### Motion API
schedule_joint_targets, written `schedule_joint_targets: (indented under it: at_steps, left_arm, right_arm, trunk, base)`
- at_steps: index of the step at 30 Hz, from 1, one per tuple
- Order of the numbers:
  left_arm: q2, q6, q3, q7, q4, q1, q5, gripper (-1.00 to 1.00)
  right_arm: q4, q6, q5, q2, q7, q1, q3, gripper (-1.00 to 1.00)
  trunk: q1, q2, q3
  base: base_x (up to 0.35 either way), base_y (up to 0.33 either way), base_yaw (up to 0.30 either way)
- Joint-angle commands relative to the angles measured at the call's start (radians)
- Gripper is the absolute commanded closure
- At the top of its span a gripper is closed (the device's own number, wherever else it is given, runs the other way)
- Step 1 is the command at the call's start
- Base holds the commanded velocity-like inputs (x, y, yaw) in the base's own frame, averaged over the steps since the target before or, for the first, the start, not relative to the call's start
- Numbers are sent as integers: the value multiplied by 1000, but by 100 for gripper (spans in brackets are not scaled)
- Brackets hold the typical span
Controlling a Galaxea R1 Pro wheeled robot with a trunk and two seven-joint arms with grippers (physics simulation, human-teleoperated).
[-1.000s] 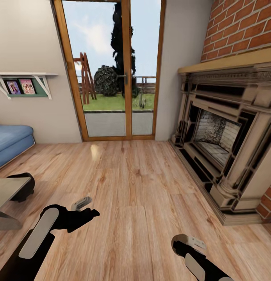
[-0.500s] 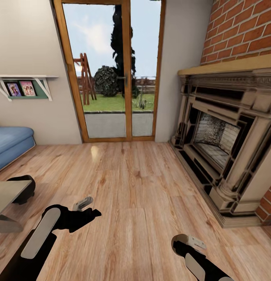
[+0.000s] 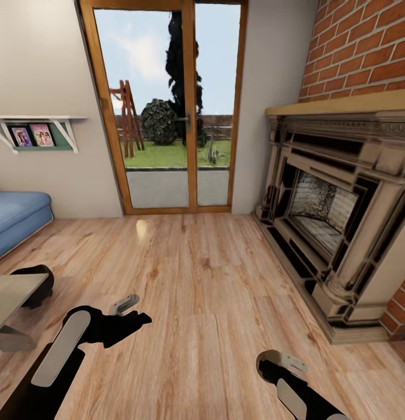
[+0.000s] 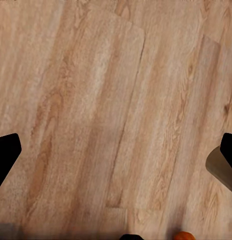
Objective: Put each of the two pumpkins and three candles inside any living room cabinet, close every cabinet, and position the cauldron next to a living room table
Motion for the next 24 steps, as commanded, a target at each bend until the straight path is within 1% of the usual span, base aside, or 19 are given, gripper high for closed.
schedule_joint_targets:
  at_steps: [1,15,19,24]
  left_arm:
    - [1,0,-1,10,-1,-1,9,-100]
    - [0,0,-1,10,0,-1,9,-100]
    - [0,0,-1,10,0,-1,10,-100]
    - [0,0,-1,10,0,-1,10,-100]
  right_arm:
    - [-3,5,-5,-1,-9,0,8,100]
    - [-3,4,-5,-1,-9,-1,8,100]
    - [-2,-7,-5,-2,-9,-1,8,100]
    - [-2,-12,-5,-2,-8,-1,8,100]
  trunk:
    - [-4,7,2]
    - [-58,105,46]
    - [-73,133,62]
    - [-92,168,83]
  base:
    - [0,0,0]
    - [0,0,-1]
    - [0,0,-90]
    - [0,0,-159]
